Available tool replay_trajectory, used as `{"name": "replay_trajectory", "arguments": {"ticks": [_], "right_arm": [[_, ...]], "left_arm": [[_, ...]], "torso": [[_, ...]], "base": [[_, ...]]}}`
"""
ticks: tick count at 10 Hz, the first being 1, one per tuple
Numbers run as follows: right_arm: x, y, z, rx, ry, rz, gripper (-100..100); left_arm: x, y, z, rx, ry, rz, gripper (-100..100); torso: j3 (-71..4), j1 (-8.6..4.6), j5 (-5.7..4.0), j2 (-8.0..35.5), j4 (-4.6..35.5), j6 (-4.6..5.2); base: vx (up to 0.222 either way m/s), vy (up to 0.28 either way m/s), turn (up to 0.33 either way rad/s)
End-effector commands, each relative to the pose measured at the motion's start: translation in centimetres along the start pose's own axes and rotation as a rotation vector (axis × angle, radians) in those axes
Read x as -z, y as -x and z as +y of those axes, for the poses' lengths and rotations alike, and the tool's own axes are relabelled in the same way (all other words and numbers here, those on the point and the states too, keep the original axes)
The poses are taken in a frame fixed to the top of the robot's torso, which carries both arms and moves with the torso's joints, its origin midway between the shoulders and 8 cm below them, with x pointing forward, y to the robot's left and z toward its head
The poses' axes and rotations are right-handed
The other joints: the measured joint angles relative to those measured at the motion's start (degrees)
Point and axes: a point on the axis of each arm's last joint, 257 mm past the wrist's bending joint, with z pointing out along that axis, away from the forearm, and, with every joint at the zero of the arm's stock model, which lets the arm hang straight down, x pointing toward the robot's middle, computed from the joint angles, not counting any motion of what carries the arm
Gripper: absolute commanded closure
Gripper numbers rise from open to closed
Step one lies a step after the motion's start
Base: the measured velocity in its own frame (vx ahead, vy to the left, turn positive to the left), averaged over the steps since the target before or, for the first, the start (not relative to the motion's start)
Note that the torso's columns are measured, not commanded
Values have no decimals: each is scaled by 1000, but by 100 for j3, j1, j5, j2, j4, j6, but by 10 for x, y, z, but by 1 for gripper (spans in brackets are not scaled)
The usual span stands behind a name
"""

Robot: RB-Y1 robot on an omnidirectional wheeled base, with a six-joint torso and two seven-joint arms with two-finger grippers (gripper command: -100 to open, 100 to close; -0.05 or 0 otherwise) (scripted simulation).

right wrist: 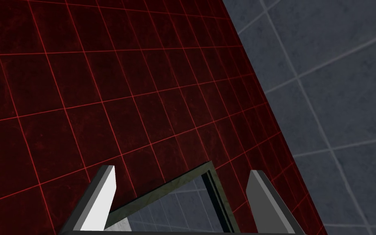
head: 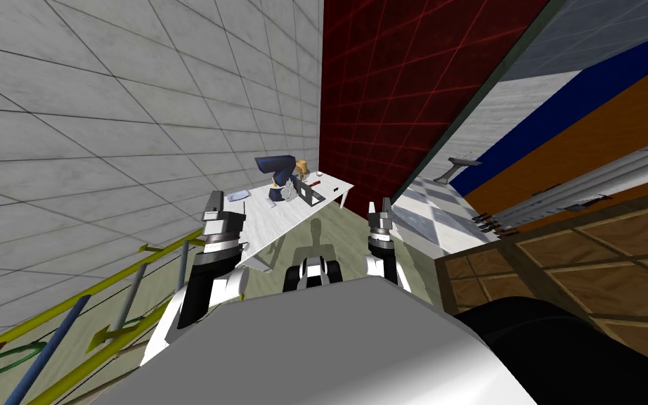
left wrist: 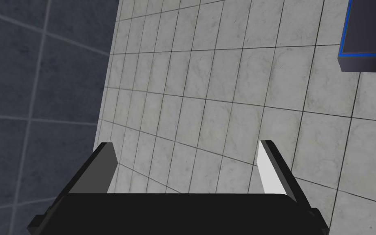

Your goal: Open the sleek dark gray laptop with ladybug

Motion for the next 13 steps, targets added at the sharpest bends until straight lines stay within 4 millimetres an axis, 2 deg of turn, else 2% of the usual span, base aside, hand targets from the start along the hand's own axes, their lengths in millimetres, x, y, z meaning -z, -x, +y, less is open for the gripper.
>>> {"name": "replay_trajectory", "arguments": {"ticks": [1, 13], "right_arm": [[0, 0, 0, 0, 0, 0, 0], [0, 0, 0, 0, 0, 0, 0]], "left_arm": [[3, 0, 13, -2, 31, 39, -100], [28, 41, 93, 134, 241, -25, -100]], "torso": [[-3, 6, 1, 8, 6, 0], [10, 31, 8, 33, 14, 0]], "base": [[93, -107, 49], [155, -144, 63]]}}
